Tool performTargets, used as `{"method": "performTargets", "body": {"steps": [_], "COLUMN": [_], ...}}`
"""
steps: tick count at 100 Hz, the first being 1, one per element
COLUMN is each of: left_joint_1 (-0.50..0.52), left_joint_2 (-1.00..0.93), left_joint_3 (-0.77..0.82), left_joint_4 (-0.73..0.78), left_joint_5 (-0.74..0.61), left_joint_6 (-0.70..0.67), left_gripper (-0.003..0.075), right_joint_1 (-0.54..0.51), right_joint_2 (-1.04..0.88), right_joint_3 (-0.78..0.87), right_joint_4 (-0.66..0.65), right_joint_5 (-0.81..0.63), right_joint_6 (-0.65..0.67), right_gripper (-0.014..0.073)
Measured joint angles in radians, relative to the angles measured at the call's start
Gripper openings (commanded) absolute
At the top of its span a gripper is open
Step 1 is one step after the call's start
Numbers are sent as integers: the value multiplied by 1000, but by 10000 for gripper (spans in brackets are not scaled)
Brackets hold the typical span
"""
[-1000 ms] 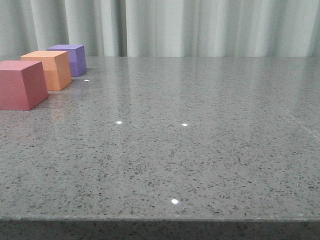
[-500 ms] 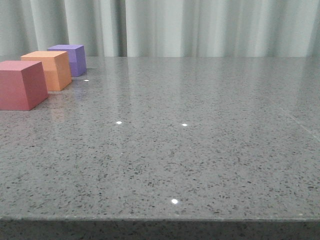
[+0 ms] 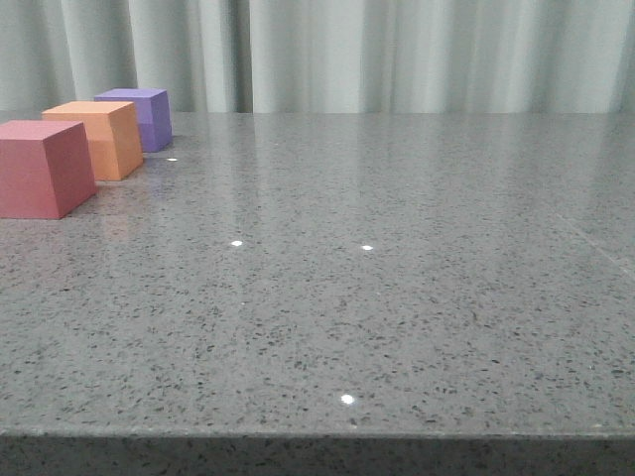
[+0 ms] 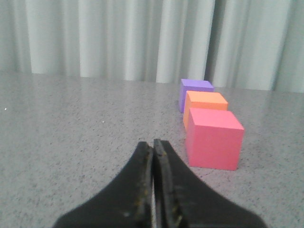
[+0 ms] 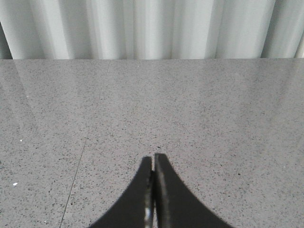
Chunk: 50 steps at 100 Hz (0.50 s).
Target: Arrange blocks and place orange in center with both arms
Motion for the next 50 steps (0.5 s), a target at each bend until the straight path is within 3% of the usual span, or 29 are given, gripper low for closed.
{"method": "performTargets", "body": {"steps": [50], "left_joint_1": [7], "left_joint_2": [-3], "left_joint_3": [22], "left_joint_4": [32], "left_joint_5": [-45], "left_joint_6": [0], "left_gripper": [-20], "right_joint_1": [0], "right_joint_2": [0], "right_joint_3": [0], "right_joint_4": [0], "right_joint_5": [2], "right_joint_6": [0], "right_gripper": [-68]}}
